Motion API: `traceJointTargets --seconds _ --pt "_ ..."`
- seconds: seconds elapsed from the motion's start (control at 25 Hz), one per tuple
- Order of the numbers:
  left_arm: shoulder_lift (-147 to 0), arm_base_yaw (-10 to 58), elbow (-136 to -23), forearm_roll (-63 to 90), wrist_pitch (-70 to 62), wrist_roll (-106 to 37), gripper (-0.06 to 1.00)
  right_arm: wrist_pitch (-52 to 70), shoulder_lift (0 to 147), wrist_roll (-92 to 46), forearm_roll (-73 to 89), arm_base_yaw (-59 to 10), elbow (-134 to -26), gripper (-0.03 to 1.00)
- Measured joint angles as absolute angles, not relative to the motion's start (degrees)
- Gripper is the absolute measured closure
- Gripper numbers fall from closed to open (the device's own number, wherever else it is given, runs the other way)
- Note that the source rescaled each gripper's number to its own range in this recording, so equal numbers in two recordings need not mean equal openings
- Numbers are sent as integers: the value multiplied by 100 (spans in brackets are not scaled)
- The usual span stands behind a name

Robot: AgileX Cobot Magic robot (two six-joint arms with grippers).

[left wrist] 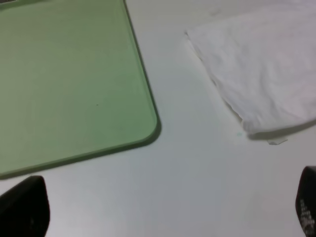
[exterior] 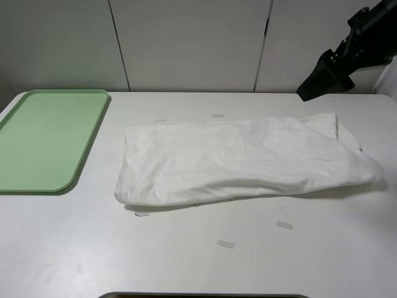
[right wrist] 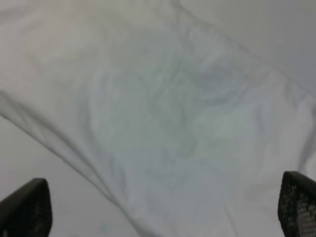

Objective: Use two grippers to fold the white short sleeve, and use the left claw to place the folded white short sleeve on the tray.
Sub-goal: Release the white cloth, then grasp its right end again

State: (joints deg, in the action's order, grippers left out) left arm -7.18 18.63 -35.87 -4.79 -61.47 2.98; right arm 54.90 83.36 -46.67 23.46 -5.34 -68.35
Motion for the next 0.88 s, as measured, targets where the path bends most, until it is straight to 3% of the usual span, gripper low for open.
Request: traceJointTargets --seconds 0.32,0.88 --pt "35 1863 -2861 -479 -6114 501 -5 5341 8336 -4662 2484 -534 -6835 -3" --pt "39 1863 -2772 -479 -6118 602 -5 5301 8336 -4662 2642 -534 -6835 -3"
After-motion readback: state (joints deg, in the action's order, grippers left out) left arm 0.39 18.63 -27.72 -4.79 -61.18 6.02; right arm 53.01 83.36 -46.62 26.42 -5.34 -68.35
